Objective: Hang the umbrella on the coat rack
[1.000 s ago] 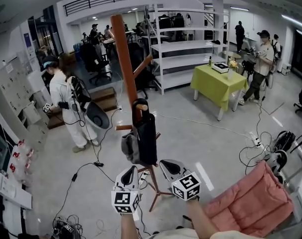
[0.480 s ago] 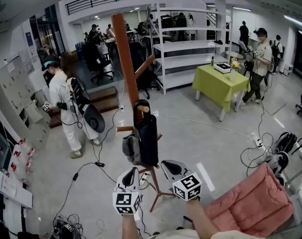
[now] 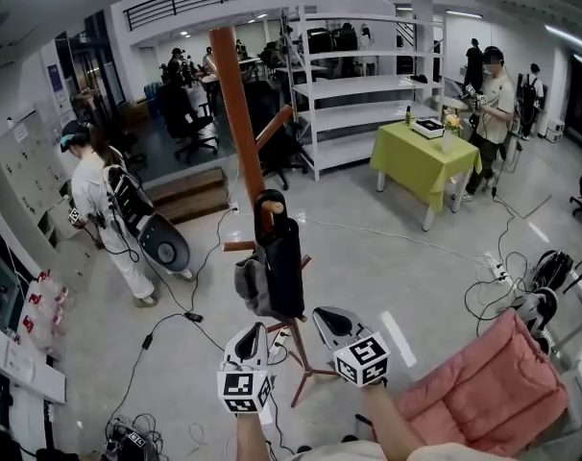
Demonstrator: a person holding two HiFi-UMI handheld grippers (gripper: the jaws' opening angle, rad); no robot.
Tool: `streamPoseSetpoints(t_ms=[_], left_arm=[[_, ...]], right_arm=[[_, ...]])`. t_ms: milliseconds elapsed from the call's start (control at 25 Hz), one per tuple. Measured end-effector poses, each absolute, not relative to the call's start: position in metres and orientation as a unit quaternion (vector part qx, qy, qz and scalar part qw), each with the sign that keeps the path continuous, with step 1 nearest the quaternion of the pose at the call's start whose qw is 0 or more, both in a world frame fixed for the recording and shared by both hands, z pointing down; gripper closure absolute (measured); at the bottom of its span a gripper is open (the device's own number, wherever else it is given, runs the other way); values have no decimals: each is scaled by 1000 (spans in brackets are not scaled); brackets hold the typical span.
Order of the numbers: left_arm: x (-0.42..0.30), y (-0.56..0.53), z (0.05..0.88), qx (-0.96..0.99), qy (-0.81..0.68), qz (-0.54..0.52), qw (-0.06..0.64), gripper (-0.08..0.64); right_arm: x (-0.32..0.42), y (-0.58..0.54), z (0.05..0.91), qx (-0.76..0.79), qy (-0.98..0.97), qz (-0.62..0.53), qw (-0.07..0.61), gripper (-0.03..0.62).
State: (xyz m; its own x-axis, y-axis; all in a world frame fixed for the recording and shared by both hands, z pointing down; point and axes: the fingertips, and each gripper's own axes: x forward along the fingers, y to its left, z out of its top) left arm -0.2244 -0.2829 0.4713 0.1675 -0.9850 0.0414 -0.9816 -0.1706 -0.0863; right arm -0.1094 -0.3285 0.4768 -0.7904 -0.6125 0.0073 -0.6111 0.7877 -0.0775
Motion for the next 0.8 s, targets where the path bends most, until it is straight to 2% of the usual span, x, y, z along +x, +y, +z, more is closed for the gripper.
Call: streamPoseSetpoints(t_ms=[800], left_arm=[[-235,-269,468,-760,647,-52,32,554]], right_arm=[[-120,-315,476,-319,947,-42,28,589]])
